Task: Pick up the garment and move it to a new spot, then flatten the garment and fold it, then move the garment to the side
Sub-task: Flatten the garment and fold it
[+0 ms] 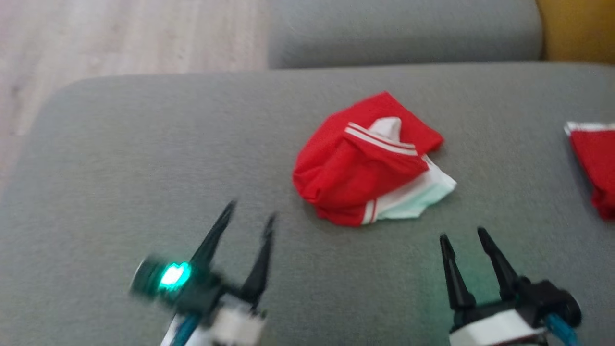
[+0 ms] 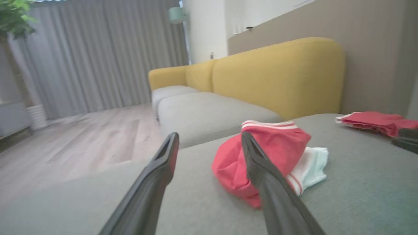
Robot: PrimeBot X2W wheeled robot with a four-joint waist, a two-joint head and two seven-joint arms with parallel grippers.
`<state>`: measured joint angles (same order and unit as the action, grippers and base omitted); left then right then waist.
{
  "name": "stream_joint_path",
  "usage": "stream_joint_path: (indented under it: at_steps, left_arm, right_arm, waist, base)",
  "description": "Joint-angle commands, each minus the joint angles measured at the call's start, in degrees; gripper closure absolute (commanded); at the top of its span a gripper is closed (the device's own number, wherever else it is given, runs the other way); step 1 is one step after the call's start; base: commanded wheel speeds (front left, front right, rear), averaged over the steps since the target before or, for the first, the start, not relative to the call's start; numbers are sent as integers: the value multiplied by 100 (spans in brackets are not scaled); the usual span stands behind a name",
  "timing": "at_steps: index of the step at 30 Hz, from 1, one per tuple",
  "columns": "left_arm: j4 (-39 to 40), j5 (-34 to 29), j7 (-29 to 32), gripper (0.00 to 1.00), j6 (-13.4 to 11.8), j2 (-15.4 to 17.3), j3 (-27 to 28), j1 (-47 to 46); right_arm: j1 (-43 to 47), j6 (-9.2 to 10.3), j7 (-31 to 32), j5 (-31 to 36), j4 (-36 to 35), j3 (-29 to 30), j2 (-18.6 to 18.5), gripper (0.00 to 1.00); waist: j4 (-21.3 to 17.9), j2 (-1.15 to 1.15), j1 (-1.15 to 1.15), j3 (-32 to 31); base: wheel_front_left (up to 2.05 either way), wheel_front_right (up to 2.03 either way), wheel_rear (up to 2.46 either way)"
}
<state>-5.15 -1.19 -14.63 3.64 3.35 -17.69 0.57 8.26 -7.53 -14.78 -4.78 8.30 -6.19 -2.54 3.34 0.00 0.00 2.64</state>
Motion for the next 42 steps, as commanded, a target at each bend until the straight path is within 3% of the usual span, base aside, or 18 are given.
stream_joint_path:
  at_steps: [1,7,12,17,21,24,25,26,31,42]
  left_arm:
    - [127,-118,-37,0,37,-23,30,-578]
    - [-963,-831,-37,0,197,13,-864,-1963]
    - [-2144,-908,247,0,247,-27,-1212,-2865]
    - [-3022,-924,340,0,-98,-42,-1323,-3596]
    - [-3484,-892,293,0,-446,-40,-1199,-3949]
    - [-3765,-937,382,0,-544,6,-1183,-4074]
    - [-3878,-942,392,44,-580,24,-1174,-4122]
    - [-3983,-941,403,100,-610,43,-1163,-4159]
    - [-4217,-843,273,100,-599,45,-1180,-4278]
    - [-3315,-169,39,100,-53,-41,-1290,-5482]
  right_arm:
    - [-349,4,-22,32,-216,-163,-41,0]
    - [-615,4,-22,15,-268,-286,-40,0]
    - [-707,4,-22,-22,-277,-315,-37,0]
    - [-792,4,-22,-239,-298,-432,-35,0]
    - [-794,4,-22,-372,-314,-471,-34,0]
    - [-784,4,-22,-413,-309,-510,-34,0]
    - [-775,4,-22,-424,-307,-519,-34,0]
    - [-765,4,-22,-437,-306,-515,-34,0]
    - [-715,4,-22,-471,-306,-480,-34,0]
    - [-610,4,-22,-519,-235,-519,-34,0]
  waist:
    - [-316,0,0,283]
    - [-1152,0,0,797]
    - [-1844,0,0,1158]
    - [-2539,0,0,1450]
    - [-2831,0,0,1541]
    - [-2946,0,0,1553]
    - [-2992,0,0,1548]
    - [-3035,0,0,1542]
    - [-3171,0,0,1421]
    - [-3147,0,0,830]
  base:
    - [0,0,0]
    - [0,0,0]
    - [0,0,0]
    - [0,0,0]
    - [0,0,0]
    - [0,0,0]
    - [0,0,0]
    - [0,0,0]
    - [0,0,0]
    - [0,0,0]
